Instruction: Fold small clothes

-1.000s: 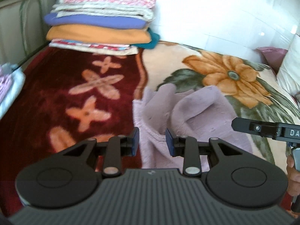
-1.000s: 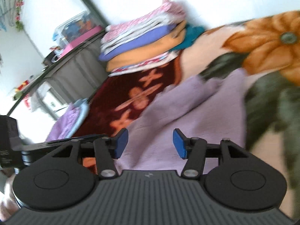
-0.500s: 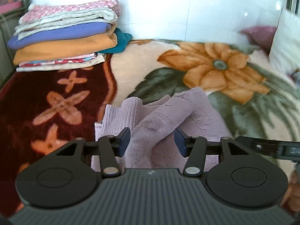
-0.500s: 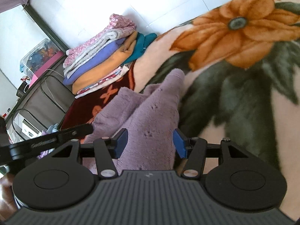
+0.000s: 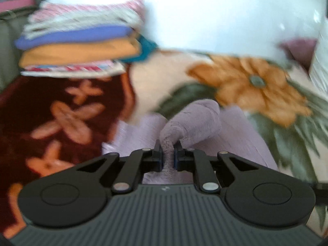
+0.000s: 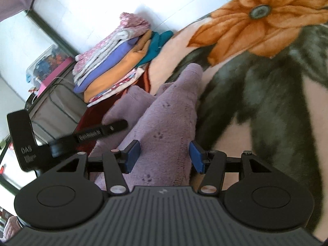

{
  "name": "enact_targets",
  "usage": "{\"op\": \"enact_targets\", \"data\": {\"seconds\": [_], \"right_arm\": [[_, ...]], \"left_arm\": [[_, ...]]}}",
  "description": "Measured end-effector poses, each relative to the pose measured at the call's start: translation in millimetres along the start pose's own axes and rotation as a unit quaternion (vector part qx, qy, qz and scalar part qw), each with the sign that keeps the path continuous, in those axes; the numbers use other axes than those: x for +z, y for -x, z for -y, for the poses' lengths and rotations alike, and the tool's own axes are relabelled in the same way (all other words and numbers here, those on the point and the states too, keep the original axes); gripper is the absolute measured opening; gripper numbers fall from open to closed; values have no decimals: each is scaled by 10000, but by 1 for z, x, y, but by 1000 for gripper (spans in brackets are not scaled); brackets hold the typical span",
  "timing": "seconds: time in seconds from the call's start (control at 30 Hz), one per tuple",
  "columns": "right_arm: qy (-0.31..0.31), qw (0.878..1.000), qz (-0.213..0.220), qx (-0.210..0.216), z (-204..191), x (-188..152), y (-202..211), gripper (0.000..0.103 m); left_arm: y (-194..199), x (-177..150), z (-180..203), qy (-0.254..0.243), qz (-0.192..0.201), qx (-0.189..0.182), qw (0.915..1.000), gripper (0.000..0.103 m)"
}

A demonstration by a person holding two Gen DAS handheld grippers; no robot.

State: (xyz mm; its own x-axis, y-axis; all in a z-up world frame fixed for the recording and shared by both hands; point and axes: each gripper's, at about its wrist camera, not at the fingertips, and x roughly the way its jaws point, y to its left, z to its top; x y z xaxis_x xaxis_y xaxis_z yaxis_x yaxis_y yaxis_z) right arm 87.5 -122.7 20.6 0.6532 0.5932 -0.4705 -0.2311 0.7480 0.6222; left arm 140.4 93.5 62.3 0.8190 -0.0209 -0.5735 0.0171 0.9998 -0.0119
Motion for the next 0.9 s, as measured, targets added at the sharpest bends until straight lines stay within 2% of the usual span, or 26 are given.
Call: {"op": "enact_targets", "data": {"seconds": [0.1,0.27,0.37,0.53,0.6,0.63,0.7,0.73,0.77,0.9], "right_arm": [[510,9987,38,-13,-17,-4,1,61],[1087,9941,39,16,-42,-15,-5,62],[1292,9916,9,-99,-49,-17,-10,62],[1236,9923,-70,-74,-47,-13,-7,62],[1122,9937,-70,-21,-43,-10,-4,63],[1044,9945,-49,7,-40,-8,-2,67],[788,9968,90,77,-31,-3,5,78],[699,9974,105,107,-27,0,6,79],[599,9981,93,120,-23,3,7,80],[229,9997,-5,100,-7,12,6,84]], "left_arm": [[6,6,-26,349,125,106,9993,14],[-23,-7,-53,708,-413,221,9964,15],[-31,-22,-53,712,-468,334,9958,23],[-22,-23,-58,882,-498,280,9945,30],[-14,-24,-64,1010,-608,236,9928,42],[-9,-25,-66,1062,-658,205,9920,46],[4,-26,-69,1085,-709,108,9915,65],[10,-27,-70,1082,-734,11,9914,70],[15,-29,-70,1074,-772,-97,9912,73],[25,-40,-72,1173,-1002,-398,9872,72]]}}
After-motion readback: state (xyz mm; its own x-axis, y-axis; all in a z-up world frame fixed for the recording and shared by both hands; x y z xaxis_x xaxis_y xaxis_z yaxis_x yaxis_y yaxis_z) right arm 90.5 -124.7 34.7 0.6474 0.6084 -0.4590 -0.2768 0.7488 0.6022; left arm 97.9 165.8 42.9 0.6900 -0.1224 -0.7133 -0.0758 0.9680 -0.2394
